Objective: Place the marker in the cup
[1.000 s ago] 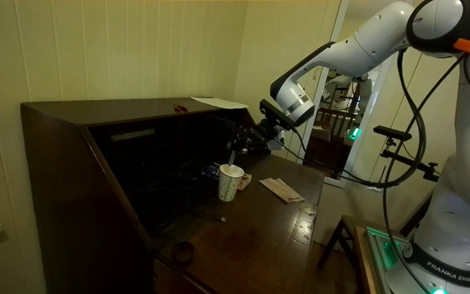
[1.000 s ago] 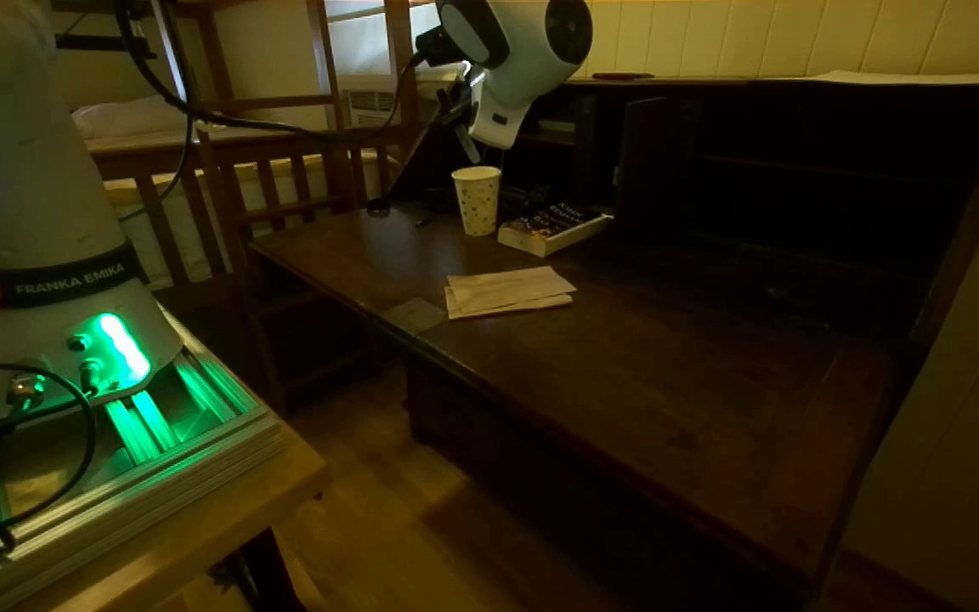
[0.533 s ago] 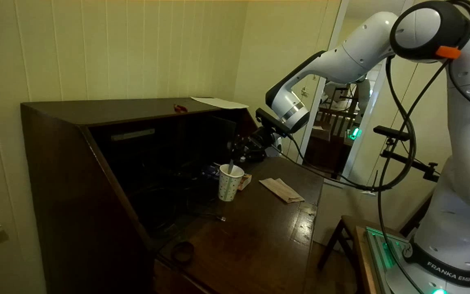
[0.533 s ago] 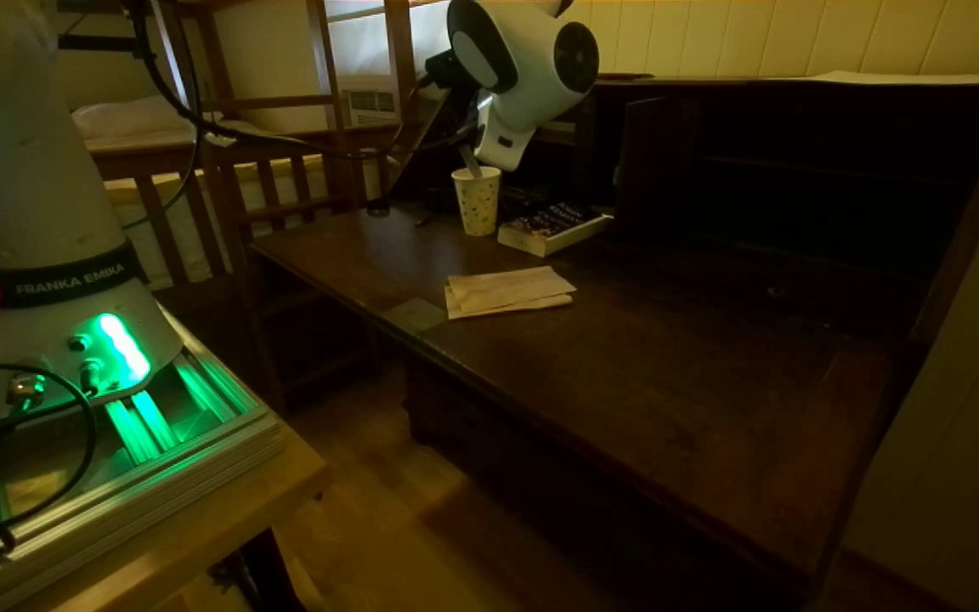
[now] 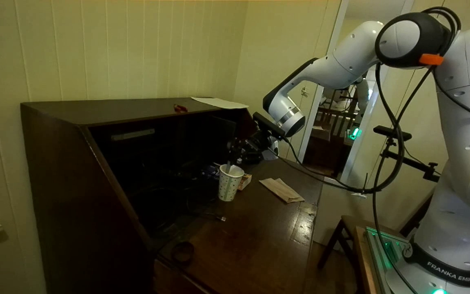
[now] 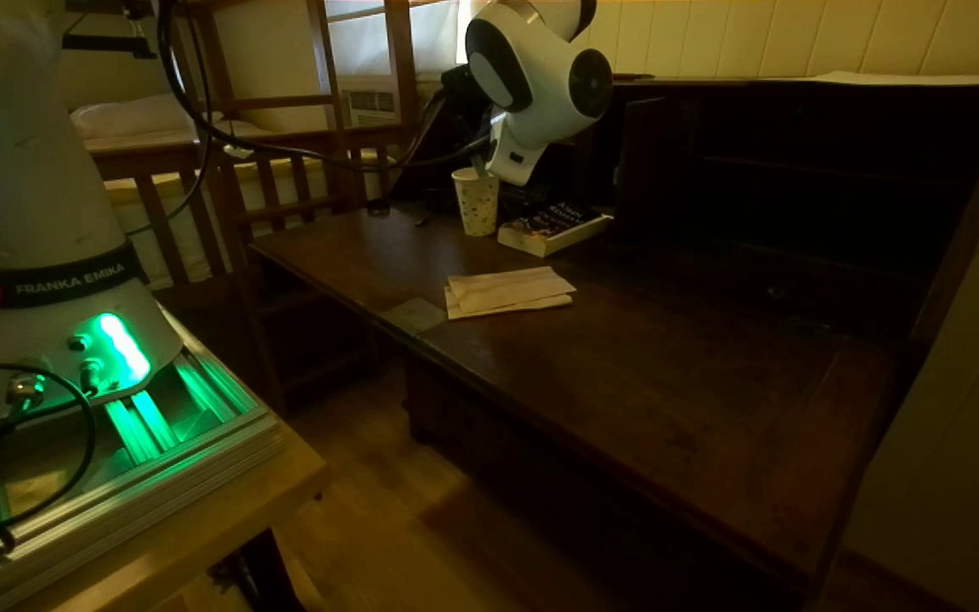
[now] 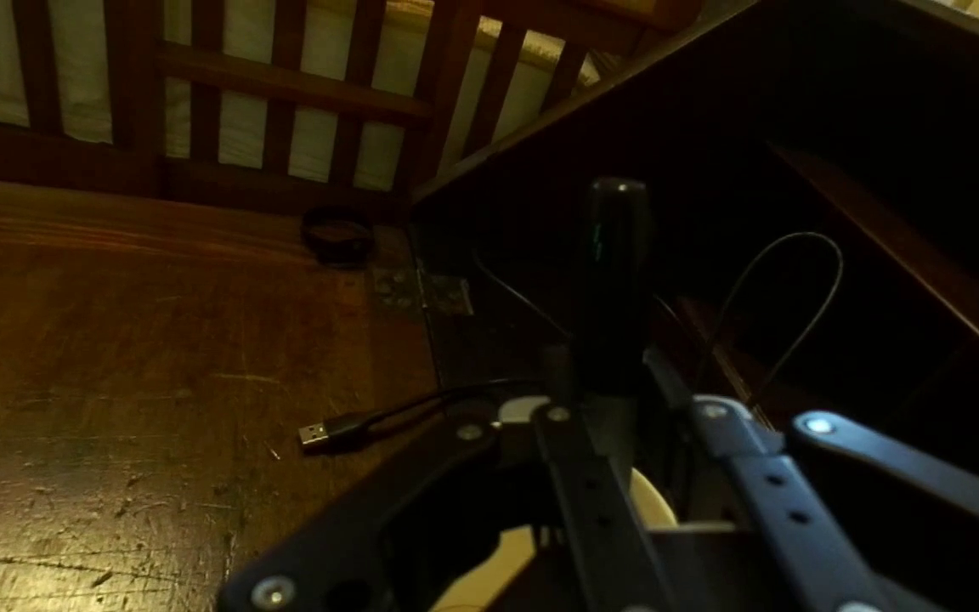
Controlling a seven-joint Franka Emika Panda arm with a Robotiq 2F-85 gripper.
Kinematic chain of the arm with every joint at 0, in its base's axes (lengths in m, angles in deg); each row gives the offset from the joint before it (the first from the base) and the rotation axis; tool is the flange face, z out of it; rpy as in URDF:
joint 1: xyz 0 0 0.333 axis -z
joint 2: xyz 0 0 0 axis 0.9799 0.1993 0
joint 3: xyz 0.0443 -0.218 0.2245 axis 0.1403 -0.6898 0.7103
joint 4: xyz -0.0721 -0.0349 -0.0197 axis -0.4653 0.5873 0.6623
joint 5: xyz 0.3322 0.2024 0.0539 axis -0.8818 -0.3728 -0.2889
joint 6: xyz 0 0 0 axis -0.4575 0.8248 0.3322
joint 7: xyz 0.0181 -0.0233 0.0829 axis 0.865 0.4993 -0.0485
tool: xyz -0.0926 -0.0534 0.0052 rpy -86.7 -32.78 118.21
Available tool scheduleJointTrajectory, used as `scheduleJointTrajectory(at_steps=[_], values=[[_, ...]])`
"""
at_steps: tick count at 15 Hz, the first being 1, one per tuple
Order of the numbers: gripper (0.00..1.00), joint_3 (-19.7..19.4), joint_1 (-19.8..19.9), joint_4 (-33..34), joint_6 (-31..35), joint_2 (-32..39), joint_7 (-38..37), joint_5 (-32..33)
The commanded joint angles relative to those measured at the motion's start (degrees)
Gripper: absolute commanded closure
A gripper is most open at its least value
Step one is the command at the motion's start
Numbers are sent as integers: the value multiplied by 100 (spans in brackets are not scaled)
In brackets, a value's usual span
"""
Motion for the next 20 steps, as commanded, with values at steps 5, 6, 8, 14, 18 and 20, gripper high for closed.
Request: scheduleJointTrajectory(at_steps=[5, 6, 8, 14, 18, 20], values=[[40, 67, 155, 337, -430, 312, -542, -105], [34, 54, 144, 314, -414, 287, -616, -95], [19, 40, 128, 265, -369, 227, -711, -90], [0, -156, -147, -438, 64, -753, -429, 616], [0, -234, -406, -1288, 836, -2014, -375, 1926], [0, -141, -423, -1653, 1146, -2633, -414, 2554]])
